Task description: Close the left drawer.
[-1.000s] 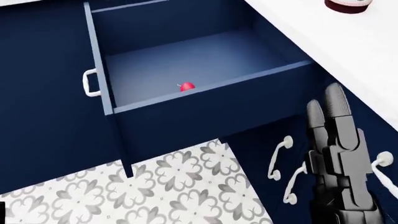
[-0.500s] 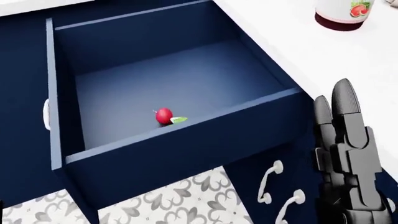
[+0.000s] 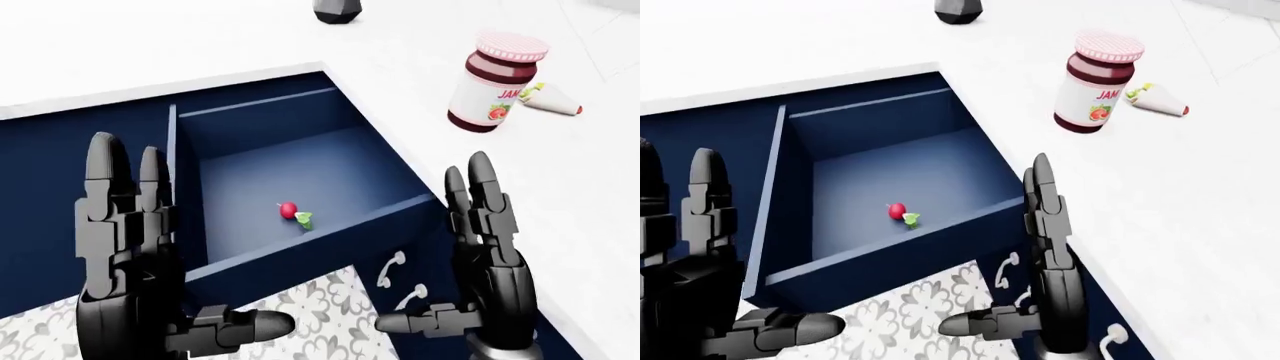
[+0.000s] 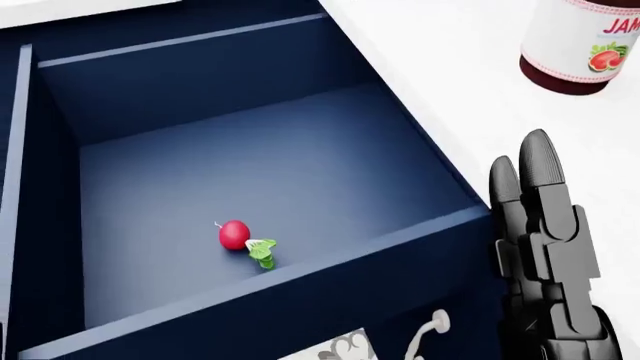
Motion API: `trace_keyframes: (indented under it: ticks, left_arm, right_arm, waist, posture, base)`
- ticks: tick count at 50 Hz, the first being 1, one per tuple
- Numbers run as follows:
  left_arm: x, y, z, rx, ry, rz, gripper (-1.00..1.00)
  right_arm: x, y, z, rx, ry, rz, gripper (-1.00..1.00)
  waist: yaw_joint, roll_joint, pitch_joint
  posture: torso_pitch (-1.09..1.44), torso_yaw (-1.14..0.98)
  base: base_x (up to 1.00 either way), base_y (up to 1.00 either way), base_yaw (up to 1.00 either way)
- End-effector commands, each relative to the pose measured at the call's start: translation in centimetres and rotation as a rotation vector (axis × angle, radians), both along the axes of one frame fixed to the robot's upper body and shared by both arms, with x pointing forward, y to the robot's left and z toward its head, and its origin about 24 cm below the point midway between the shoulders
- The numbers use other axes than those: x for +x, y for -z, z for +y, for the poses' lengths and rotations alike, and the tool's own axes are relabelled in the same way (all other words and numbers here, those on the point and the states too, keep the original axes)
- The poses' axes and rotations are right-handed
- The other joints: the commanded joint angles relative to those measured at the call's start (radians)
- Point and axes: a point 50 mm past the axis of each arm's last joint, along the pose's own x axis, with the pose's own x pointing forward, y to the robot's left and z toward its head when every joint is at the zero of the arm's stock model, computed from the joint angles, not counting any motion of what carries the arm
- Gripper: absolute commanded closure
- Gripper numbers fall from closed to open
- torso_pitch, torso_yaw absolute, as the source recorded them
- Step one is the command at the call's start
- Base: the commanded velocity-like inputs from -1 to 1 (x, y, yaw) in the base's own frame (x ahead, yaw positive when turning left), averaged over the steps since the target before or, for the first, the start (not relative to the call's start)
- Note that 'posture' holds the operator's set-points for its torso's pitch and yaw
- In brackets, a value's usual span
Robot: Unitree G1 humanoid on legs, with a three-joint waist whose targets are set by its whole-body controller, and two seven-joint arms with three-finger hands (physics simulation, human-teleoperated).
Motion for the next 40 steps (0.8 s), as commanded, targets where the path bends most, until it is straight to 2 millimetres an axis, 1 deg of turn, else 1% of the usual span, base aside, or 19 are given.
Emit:
trace_keyframes:
  ticks: [1, 5, 29, 40]
  left_arm:
    - [-0.51, -0.82, -0.13, 0.003, 0.006, -0.057, -1.0]
    - [-0.5, -0.86, -0.07, 0.003, 0.002, -0.058, -1.0]
    - [-0.58, -1.16, 0.17, 0.004, -0.012, -0.065, -1.0]
    - [-0.58, -1.4, 0.61, 0.004, -0.03, -0.073, -1.0]
  right_arm:
    - [-0.41, -1.07, -0.08, -0.007, 0.011, -0.066, -1.0]
    - [-0.24, -0.9, 0.03, -0.021, 0.014, -0.06, -1.0]
    - [-0.07, -0.63, 0.26, -0.041, 0.007, -0.044, -1.0]
    - [-0.01, -0.61, 0.34, -0.045, 0.005, -0.043, -1.0]
  waist:
    - [-0.001, 0.003, -0.012]
    - [0.002, -0.001, -0.016]
    - [0.009, -0.004, 0.001]
    - [0.008, -0.005, 0.0]
  posture:
    - [0.0, 0.0]
    - [0.0, 0.0]
    - [0.0, 0.0]
    - [0.0, 0.0]
  base:
    - [0.0, 0.0, 0.0]
    - [0.0, 0.0, 0.0]
    - [0.0, 0.0, 0.0]
    - [0.0, 0.0, 0.0]
